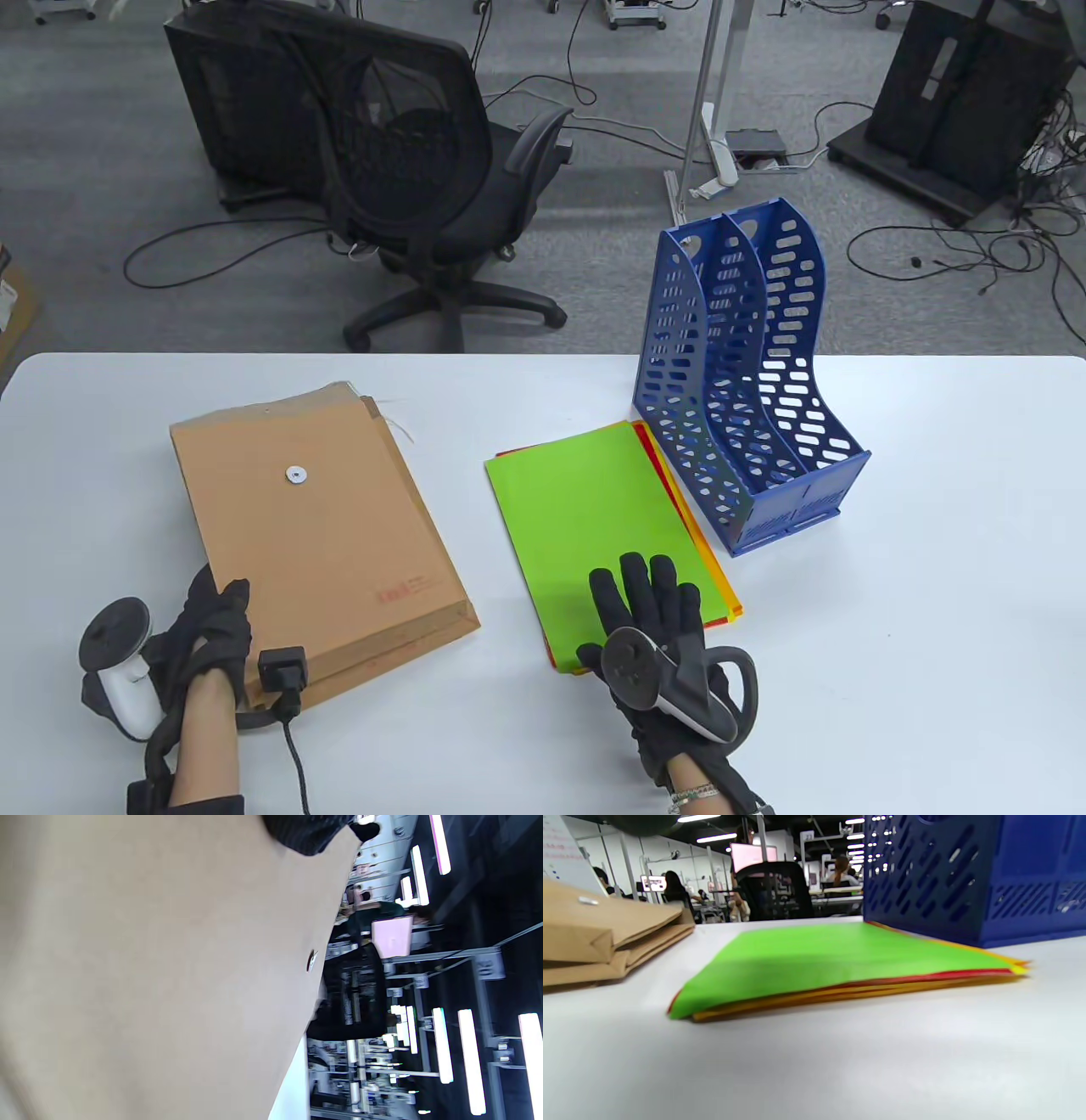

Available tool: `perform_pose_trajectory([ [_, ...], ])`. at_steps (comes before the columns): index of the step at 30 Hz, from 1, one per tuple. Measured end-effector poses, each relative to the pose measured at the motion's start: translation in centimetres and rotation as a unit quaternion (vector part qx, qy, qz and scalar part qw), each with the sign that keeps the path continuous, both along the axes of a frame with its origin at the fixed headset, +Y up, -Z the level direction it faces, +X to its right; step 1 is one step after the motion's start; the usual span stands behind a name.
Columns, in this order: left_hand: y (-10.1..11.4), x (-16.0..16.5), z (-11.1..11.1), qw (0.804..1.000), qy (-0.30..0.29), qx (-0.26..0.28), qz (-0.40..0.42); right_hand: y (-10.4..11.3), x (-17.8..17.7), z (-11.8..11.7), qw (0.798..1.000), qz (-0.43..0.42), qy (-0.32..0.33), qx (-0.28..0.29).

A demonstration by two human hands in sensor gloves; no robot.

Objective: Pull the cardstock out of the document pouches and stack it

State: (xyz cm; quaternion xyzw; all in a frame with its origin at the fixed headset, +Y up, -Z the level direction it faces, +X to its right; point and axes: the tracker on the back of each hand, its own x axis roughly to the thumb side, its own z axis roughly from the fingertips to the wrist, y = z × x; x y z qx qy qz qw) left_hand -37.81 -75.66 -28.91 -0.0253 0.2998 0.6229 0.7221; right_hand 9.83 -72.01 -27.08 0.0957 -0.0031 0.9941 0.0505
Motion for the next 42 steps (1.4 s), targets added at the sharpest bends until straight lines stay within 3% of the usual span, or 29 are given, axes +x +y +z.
perform_pose_trajectory([
  [4, -1.1, -0.4, -0.3, 0.999, -0.014, -0.044, -0.012, -0.3, 0.1, -0.2, 1.000, 0.001, 0.002, -0.009],
  [10, -0.1, 0.8, -0.7, 0.986, -0.044, -0.083, -0.141, -0.3, 0.1, -0.1, 1.000, 0.002, 0.006, -0.015],
  [17, 1.1, 3.3, -1.3, 0.949, -0.089, -0.103, -0.284, -0.2, -0.3, 0.0, 1.000, 0.001, 0.015, -0.013],
  [20, 2.3, 4.8, -1.2, 0.921, -0.098, -0.091, -0.367, -0.1, -0.6, 0.0, 1.000, 0.003, 0.020, -0.012],
  [22, 3.6, 6.2, -1.0, 0.906, -0.135, -0.051, -0.398, 0.0, -0.8, 0.1, 1.000, 0.005, 0.023, -0.012],
  [25, 5.6, 9.6, -0.4, 0.887, -0.235, 0.076, -0.390, 0.2, -1.2, 0.3, 0.999, 0.006, 0.031, -0.004],
  [27, 6.5, 12.4, 0.4, 0.862, -0.284, 0.144, -0.396, 0.4, -1.5, 0.5, 0.999, 0.004, 0.036, 0.000],
  [30, 7.3, 16.7, 2.1, 0.833, -0.371, 0.169, -0.375, 0.6, -2.0, 0.8, 0.999, 0.002, 0.042, 0.009],
  [33, 6.0, 20.2, 3.1, 0.812, -0.436, 0.176, -0.345, 0.7, -2.5, 1.0, 0.999, 0.013, 0.046, 0.019],
  [35, 3.8, 21.9, 3.4, 0.804, -0.452, 0.155, -0.353, 0.6, -2.8, 1.1, 0.998, 0.021, 0.049, 0.019],
  [38, 1.3, 23.0, 3.6, 0.795, -0.471, 0.118, -0.362, 0.3, -3.1, 1.0, 0.998, 0.022, 0.054, 0.009],
  [40, 0.8, 23.1, 3.4, 0.785, -0.482, 0.098, -0.377, 0.0, -3.3, 1.0, 0.998, 0.025, 0.059, 0.002],
  [42, 0.7, 22.9, 3.3, 0.788, -0.469, 0.093, -0.387, -0.1, -3.5, 0.9, 0.998, 0.031, 0.062, -0.003],
])
